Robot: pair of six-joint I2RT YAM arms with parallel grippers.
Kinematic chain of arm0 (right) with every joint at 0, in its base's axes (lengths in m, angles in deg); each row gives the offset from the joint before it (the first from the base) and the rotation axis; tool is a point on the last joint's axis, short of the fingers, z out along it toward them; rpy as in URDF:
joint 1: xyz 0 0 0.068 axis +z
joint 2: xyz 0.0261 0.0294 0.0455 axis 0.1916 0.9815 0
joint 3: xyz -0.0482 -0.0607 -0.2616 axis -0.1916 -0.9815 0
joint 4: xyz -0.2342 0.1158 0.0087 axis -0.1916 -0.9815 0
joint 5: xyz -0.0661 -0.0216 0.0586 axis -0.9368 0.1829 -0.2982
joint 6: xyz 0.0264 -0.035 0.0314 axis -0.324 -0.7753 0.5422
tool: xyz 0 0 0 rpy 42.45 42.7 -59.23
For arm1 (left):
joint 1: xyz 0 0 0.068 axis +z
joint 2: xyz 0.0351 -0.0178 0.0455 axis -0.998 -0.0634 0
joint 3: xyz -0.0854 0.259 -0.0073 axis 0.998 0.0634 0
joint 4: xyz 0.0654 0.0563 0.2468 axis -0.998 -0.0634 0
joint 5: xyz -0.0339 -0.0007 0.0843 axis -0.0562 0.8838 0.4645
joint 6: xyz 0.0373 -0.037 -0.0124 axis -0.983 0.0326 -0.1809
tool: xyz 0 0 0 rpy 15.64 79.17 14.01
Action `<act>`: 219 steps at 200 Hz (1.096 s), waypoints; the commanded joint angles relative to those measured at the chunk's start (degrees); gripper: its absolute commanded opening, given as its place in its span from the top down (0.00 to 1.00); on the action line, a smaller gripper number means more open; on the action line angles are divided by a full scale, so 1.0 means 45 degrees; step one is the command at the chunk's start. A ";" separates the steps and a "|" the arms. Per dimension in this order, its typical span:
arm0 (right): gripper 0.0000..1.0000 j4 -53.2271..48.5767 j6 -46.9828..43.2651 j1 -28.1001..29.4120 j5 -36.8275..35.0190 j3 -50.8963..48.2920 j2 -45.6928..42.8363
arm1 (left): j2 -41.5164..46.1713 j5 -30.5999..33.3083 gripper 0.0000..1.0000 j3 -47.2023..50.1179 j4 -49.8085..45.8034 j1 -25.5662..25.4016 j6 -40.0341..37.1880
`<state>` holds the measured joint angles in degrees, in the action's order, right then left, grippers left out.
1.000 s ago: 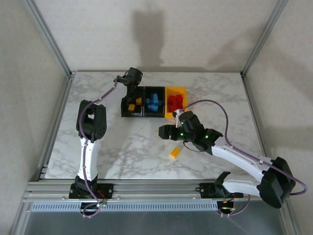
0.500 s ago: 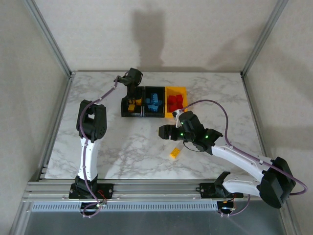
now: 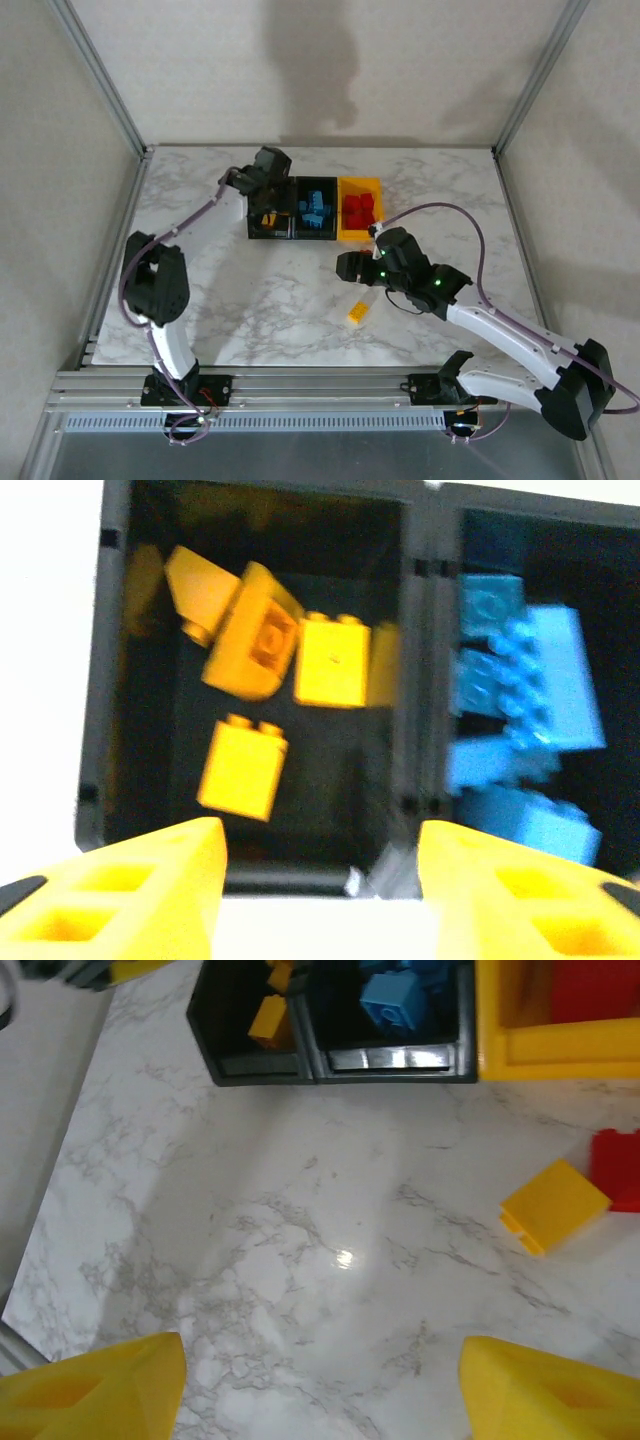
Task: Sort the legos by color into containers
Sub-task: Place the lego in the container, then pick up the lego from the center of the table.
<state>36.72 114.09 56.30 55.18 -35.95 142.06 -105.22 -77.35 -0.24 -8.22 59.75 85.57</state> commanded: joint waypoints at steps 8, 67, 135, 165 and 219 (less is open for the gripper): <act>0.26 -0.1877 0.1095 -0.0566 -0.0905 0.0008 -0.0682 | 0.0906 -0.0850 0.40 0.1391 0.0851 -0.1458 -0.0340; 0.26 -0.4847 0.2768 -0.1880 -0.1262 -0.0780 -0.1602 | 0.0663 -0.2374 0.38 0.2072 0.2092 -0.3527 -0.0961; 0.22 -0.5281 0.3164 -0.3120 -0.0952 -0.2185 -0.2899 | -0.2066 -0.2111 0.35 0.0363 0.1465 -0.4550 -0.1415; 0.21 -0.5013 0.3067 -0.3153 -0.0867 -0.2380 -0.2996 | -0.3081 -0.2106 0.33 -0.0373 0.1250 -0.4689 -0.1440; 0.21 -0.4518 0.2818 -0.3177 -0.0645 -0.2631 -0.2925 | -0.4386 -0.1582 0.34 -0.1626 0.0819 -0.4975 -0.1443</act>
<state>15.19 127.12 42.38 51.40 -46.85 129.20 -122.40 -85.96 -4.05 -1.94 37.85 79.95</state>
